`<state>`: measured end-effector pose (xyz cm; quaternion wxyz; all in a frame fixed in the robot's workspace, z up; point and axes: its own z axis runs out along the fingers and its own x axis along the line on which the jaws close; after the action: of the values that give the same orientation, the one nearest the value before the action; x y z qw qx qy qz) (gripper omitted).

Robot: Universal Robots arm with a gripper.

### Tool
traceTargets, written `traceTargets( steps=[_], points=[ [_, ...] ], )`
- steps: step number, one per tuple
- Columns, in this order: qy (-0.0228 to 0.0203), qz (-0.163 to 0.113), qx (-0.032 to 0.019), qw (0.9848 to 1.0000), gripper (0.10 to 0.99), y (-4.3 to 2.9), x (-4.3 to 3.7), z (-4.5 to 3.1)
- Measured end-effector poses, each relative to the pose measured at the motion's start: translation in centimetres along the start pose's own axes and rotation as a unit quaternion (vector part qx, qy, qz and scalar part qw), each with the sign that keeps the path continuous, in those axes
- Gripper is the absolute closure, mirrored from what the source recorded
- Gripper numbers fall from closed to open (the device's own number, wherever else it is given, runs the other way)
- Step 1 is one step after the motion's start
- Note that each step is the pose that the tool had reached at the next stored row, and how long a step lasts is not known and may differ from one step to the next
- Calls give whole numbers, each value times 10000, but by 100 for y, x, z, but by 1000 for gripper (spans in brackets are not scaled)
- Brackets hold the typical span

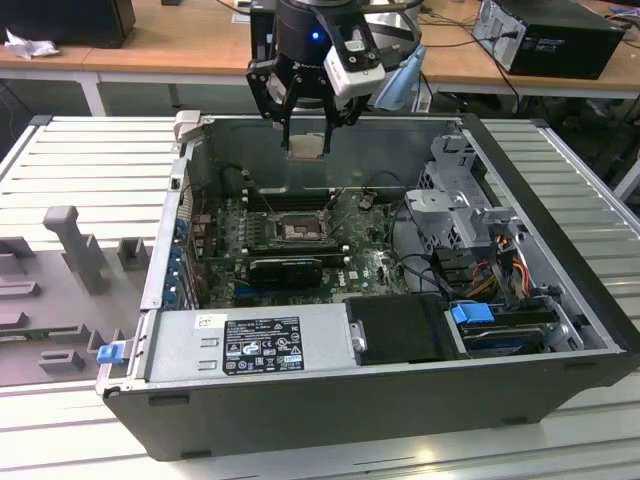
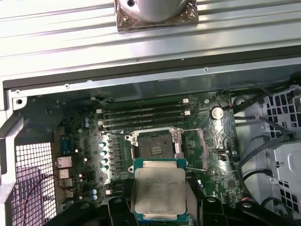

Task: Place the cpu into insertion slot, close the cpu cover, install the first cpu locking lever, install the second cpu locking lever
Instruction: 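Place the cpu into insertion slot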

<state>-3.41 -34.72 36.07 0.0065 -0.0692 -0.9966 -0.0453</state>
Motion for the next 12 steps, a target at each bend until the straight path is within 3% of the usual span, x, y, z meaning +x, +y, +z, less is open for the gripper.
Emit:
traceTargets(
  steps=[5, 12],
  points=[
    [-43, 480, -9, 9988, 561, 0, 0, 0],
    [-77, 856, -17, 9963, 561, 0, 0, 0]
  ],
)
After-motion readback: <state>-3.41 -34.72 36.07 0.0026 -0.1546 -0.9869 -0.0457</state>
